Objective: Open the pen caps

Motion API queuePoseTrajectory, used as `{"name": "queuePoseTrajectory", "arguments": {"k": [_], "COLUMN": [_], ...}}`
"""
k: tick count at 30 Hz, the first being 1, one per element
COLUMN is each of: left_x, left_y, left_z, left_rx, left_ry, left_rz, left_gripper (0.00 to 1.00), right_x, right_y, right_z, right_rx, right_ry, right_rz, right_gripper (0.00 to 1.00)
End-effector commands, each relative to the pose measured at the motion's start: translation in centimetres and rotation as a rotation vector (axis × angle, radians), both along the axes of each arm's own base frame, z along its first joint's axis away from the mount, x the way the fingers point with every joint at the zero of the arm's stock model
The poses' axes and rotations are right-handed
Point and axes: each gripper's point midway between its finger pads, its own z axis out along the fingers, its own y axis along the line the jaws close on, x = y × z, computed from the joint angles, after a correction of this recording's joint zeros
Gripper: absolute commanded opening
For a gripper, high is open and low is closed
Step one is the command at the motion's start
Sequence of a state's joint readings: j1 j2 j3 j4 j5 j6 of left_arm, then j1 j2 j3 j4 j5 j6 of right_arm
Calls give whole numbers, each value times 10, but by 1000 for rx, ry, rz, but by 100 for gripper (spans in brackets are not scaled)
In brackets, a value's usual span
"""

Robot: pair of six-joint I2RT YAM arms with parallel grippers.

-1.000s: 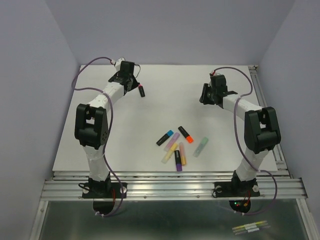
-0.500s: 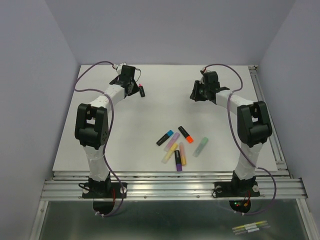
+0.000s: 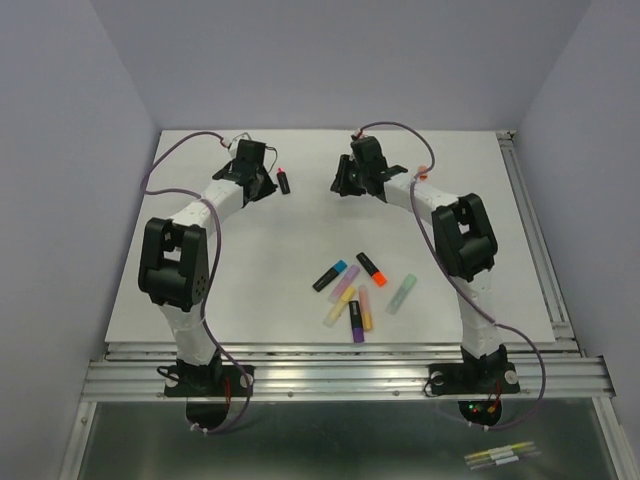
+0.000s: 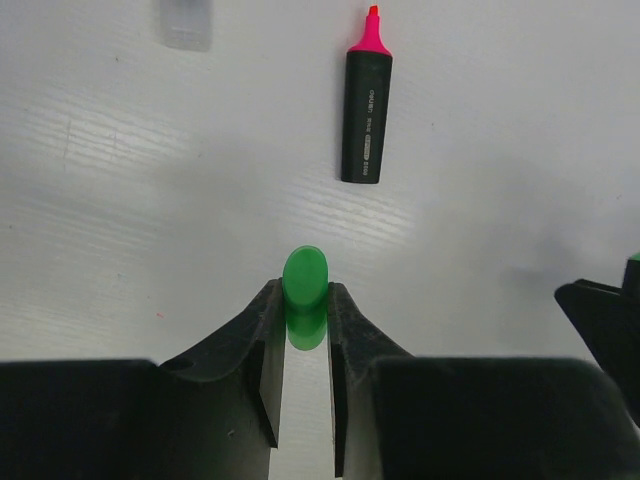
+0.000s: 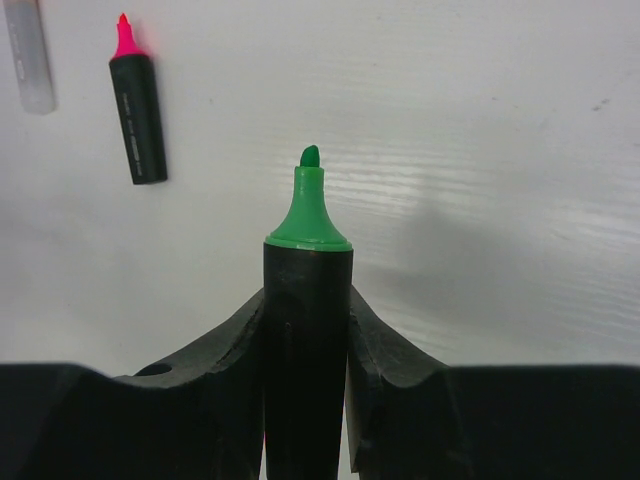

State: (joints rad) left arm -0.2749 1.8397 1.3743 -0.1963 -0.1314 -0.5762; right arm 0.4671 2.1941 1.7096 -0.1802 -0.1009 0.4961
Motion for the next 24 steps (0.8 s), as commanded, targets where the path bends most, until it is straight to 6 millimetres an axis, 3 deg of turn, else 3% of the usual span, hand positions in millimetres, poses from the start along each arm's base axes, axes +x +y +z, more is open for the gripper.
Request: {"name": "queuePoseTrajectory", "arguments": {"k": [1, 7, 15, 19, 20, 23, 24], "left_x": [-3, -13, -19, -21, -22, -24, -24], "left_y": [-1, -5, -10, -10, -11, -10, -11], "left_z": [37, 42, 50, 54, 53, 53, 54], "left_rx": [-35, -69, -102, -109, -111, -112, -115], "left_ry": [-101, -117, -140, -150, -149, -148, -152], "left_rz": [-5, -27, -45, -44, -48, -53, -55], "left_gripper": [0, 0, 0, 0, 0, 0, 0], "right_x": [20, 37, 33, 30, 29, 28, 27], "right_y": [32, 68, 115, 125, 128, 132, 132], "right_z": [23, 12, -14, -22, -21, -15, -10], "right_rx": [51, 80, 92, 115, 119, 132, 134], "right_ry": [-53, -78, -56, -30, -34, -42, -44], "right_rz": [-33, 3, 66, 58, 59, 71, 76], "right_gripper": [14, 20, 25, 39, 47, 53, 60]}}
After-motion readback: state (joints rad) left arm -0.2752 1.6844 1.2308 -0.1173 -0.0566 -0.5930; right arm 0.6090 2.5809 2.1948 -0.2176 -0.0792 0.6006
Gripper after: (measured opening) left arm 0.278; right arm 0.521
